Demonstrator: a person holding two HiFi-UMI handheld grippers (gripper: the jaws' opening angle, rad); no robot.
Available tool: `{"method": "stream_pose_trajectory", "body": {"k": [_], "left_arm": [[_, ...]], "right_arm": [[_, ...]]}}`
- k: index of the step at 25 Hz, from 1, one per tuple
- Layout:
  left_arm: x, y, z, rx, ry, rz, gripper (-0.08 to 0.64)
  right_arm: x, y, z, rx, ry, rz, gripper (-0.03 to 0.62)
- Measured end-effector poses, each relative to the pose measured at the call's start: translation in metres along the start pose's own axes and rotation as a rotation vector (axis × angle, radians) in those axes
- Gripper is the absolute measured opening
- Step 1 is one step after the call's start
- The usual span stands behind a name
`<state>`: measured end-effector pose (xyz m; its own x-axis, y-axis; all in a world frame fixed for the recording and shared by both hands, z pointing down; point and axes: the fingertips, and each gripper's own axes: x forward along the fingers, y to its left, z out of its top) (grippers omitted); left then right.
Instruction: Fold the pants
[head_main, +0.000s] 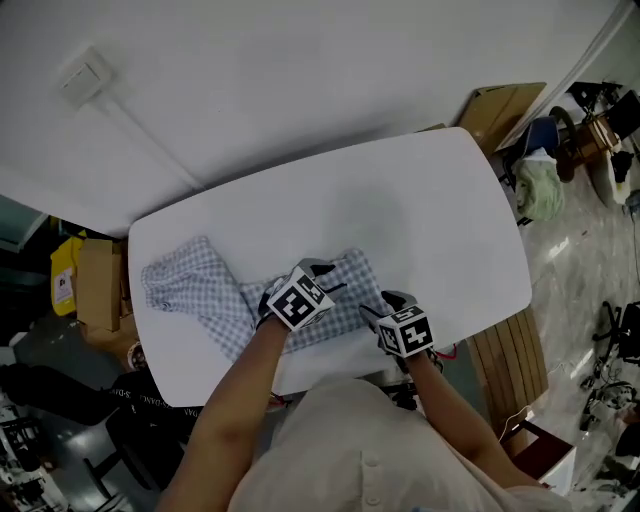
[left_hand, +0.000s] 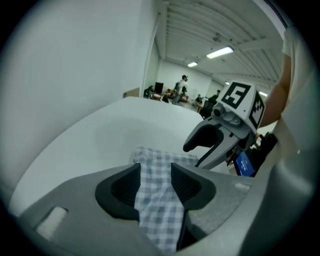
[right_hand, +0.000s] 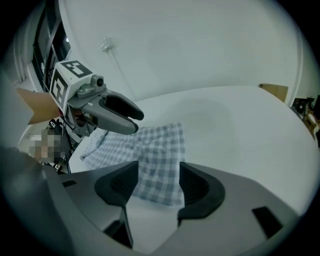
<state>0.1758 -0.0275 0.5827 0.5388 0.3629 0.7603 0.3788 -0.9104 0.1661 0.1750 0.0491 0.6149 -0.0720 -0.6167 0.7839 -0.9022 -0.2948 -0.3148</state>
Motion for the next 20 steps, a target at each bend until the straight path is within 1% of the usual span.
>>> {"method": "stream_pose_trajectory", "body": {"k": [4,7,9,13,15,17,18,20], "left_arm": [[0.019,0.01,0.005,0.157,0.132,-0.038,0.19],[0.035,0.014,0.007,0.325,0.237,-0.087,0.192],[0.045,0.013,0.005,0.468,0.309,-0.131,0.192],[0.054,0.003,-0.003,0.814,0.456,-0.269,0.204],[0.057,0.003,-0.008,0.939,0.518,-0.322,0.212],[0.061,0.006,-0.01,1.025,0.558,-0.35,0.223],[0.063,0.007,-0.009,1.052,0.567,-0.363,0.227],[0.067,0.005,-0.008,1.078,0.577,-0.392,0.229]], "right_arm": [[0.003,-0.01,-0.018,0.052,0.056,-0.032,0.253],[0.007,-0.013,-0.026,0.067,0.086,-0.044,0.253],[0.01,-0.013,-0.029,0.071,0.099,-0.047,0.253],[0.012,-0.014,-0.029,0.072,0.123,-0.064,0.255],[0.013,-0.012,-0.029,0.064,0.137,-0.062,0.255],[0.015,-0.008,-0.029,0.058,0.152,-0.055,0.255],[0.015,-0.007,-0.029,0.05,0.167,-0.06,0.255],[0.015,-0.006,-0.029,0.024,0.206,-0.085,0.258]]}}
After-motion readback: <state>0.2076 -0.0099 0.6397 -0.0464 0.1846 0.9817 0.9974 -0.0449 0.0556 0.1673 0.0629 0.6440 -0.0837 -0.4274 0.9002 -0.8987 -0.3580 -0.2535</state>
